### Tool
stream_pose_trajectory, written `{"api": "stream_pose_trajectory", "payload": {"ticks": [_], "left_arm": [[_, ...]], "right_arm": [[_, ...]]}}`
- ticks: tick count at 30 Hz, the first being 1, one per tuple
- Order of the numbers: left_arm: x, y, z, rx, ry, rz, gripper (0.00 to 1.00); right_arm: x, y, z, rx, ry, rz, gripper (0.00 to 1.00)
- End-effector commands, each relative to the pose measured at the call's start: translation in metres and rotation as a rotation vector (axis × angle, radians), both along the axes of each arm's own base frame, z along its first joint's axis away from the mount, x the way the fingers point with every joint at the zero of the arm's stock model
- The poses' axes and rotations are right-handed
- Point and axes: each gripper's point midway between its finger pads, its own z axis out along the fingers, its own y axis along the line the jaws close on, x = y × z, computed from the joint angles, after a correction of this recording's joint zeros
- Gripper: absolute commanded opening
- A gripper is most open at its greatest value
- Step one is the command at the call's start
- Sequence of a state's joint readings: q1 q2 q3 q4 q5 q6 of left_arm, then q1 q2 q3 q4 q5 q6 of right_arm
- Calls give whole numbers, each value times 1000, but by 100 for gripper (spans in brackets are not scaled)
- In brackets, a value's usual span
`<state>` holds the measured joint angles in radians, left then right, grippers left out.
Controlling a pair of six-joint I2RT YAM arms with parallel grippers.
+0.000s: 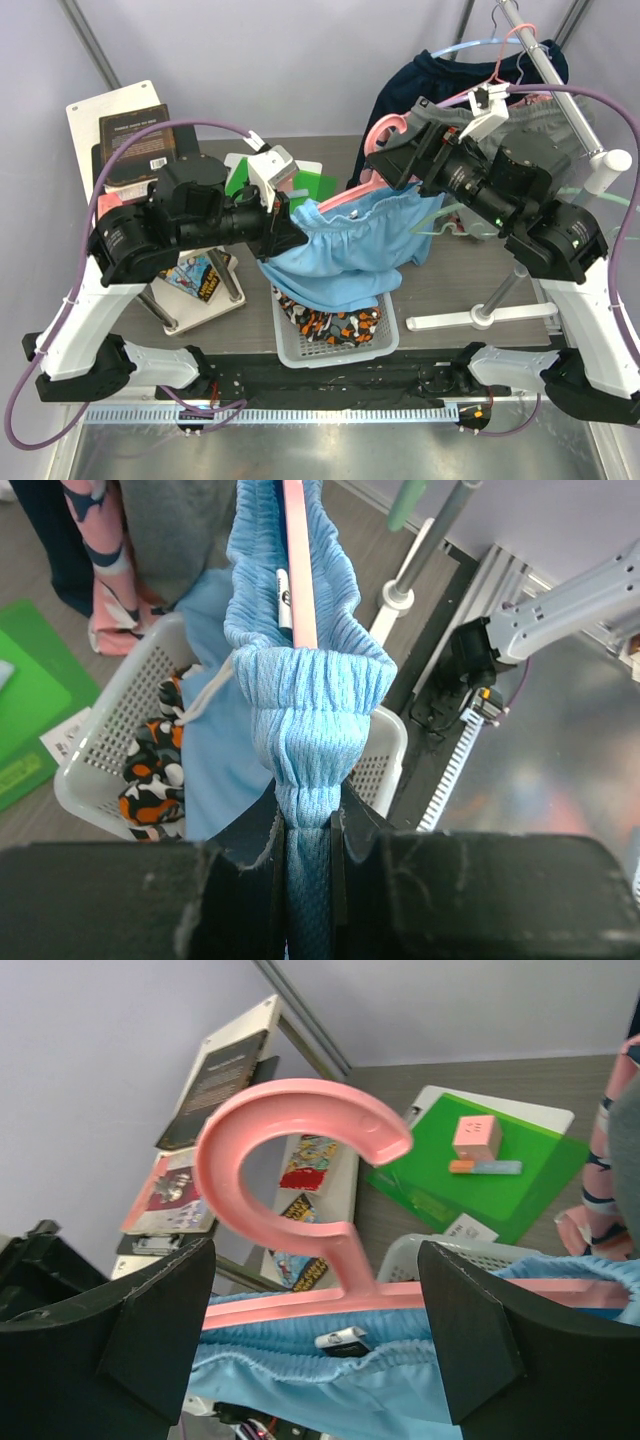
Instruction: Remove the shorts from the hanger
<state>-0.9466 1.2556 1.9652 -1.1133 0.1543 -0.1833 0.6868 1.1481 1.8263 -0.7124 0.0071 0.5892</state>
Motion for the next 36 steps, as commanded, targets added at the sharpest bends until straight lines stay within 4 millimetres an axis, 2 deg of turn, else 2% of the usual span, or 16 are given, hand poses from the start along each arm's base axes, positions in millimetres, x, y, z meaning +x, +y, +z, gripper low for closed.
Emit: {"api": "stream_pose_trajectory", "payload": {"ticks": [1, 5, 6, 14, 20, 25, 29, 32, 36], "left_arm": [[-13, -4, 35, -136, -22, -52, 0], [-17, -14, 38, -149, 2, -95, 0], [-15, -18, 33, -133, 16, -98, 0], [-12, -28, 35, -136, 6, -124, 0], [-9, -29, 35, -133, 3, -120, 0], [-8, -34, 38, -146, 0, -137, 0], [-7, -40, 45, -164, 6, -153, 0], [-8, -42, 53, -194, -4, -169, 0], [-17, -43, 56, -214, 11, -208, 0]], "right_arm": [[10, -17, -3, -75, -22, -93, 88], [18, -14, -18, -128, 17, -105, 87], [20, -15, -19, -136, 20, -113, 87], [26, -42, -33, -243, 20, -229, 84], [22, -51, -37, -287, 1, -237, 79], [4, -27, -23, -201, -82, -77, 70], [8, -18, -34, -196, -60, -56, 65], [10, -11, -42, -202, -42, -35, 64], [20, -19, -39, -192, -49, -104, 62]]}}
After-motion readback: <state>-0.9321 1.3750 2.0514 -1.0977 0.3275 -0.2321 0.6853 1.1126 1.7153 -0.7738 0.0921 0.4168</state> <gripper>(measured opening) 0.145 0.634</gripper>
